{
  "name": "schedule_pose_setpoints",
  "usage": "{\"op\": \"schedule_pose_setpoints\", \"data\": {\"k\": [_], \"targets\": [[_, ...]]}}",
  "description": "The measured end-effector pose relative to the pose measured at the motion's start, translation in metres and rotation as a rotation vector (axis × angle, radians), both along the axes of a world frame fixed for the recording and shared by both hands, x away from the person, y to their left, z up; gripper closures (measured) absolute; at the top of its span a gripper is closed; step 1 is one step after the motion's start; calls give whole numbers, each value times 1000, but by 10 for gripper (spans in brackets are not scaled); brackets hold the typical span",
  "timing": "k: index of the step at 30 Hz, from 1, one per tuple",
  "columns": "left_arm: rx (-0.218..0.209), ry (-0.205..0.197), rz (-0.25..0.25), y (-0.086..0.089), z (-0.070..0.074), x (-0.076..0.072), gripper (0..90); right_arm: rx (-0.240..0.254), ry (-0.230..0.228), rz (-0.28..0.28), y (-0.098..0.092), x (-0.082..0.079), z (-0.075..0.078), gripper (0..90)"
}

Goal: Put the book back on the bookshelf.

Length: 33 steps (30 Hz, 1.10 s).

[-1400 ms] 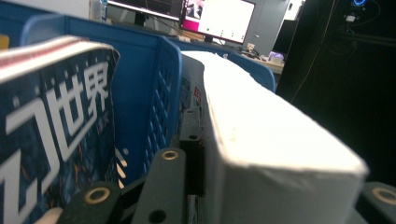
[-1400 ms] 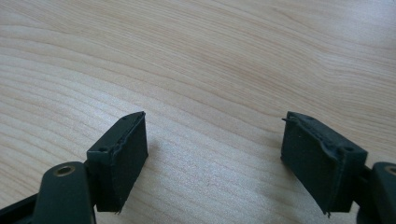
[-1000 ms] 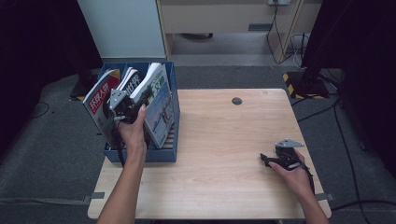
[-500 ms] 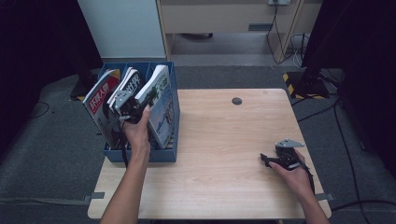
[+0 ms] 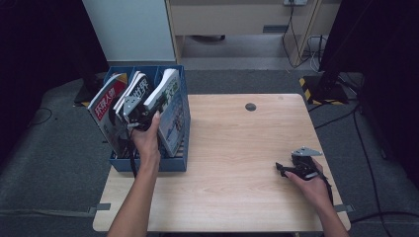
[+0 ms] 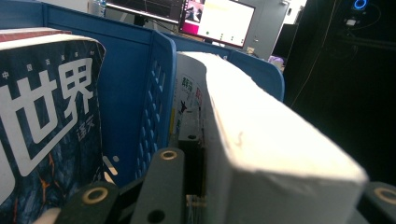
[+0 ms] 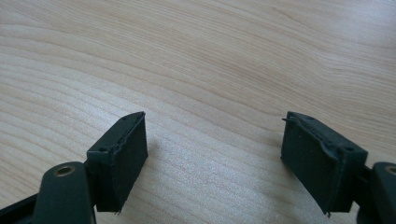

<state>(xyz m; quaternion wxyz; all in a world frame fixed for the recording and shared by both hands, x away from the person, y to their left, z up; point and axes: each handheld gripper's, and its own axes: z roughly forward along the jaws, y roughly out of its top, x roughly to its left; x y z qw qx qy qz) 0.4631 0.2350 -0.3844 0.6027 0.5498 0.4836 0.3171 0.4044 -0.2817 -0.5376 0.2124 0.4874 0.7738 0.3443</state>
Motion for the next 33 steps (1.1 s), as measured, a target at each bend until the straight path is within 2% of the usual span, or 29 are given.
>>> {"op": "schedule_pose_setpoints", "data": {"k": [7, 14, 18, 27, 33], "targets": [[20, 1, 16, 3, 0, -1, 717, 0, 0, -1, 0, 0, 0, 227], [-13, -4, 37, 7, -6, -4, 714, 0, 1, -2, 0, 0, 0, 227], [-17, 0, 48, 9, -7, -7, 710, 1, -1, -4, 0, 0, 0, 226], [3, 3, 43, 7, -8, -10, 690, 1, -1, -4, 0, 0, 0, 226], [14, 31, 32, 8, -13, -12, 623, 1, -1, -4, 0, 0, 0, 223]]}}
